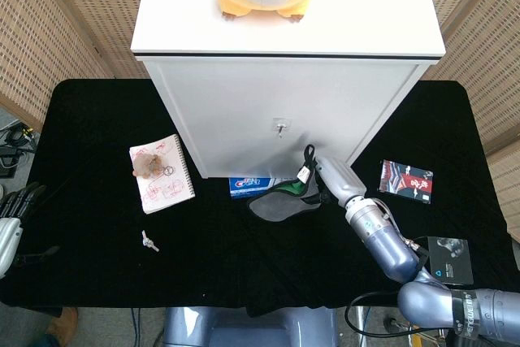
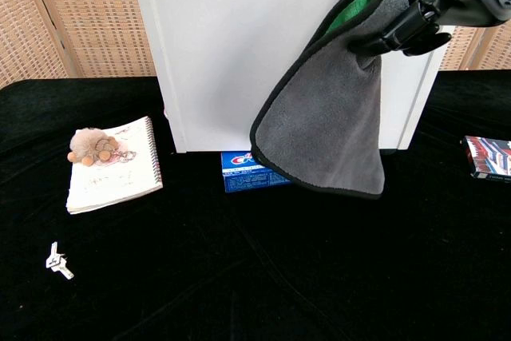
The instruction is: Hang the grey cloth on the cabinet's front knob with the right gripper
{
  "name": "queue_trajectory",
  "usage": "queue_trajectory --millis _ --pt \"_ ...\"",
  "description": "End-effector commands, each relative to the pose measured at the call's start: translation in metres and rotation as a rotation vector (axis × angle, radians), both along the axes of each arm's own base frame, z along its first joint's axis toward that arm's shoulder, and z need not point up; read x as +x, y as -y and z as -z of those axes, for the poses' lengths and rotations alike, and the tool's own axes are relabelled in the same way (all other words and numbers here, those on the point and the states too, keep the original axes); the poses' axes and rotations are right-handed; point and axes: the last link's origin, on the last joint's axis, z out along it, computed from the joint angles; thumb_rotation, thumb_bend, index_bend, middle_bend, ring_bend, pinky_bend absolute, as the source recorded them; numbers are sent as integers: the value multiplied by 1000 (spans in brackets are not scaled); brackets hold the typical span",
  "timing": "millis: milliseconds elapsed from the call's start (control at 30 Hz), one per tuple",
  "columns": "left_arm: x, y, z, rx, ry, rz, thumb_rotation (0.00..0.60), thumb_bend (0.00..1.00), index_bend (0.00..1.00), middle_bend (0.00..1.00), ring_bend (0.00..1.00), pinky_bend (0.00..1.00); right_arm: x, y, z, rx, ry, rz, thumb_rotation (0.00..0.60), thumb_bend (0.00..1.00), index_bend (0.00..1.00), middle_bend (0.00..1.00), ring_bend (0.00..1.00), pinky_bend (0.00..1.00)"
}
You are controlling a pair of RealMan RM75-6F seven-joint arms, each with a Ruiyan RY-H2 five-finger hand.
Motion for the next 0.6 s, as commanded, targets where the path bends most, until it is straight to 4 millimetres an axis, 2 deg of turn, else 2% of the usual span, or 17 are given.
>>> queue_trajectory --millis 33,267,600 --pt "0 0 1 -1 -2 1 600 0 0 0 0 0 4 1 -3 29 16 2 600 713 998 1000 1000 1000" --pt "0 -1 2 -1 -6 -5 600 0 0 0 0 0 17 4 0 69 20 -30 600 707 999 1000 1000 1000" --pt "-1 -2 2 -2 -7 -11 600 0 0 0 0 0 39 19 2 64 13 -29 600 708 1000 1000 1000 1000"
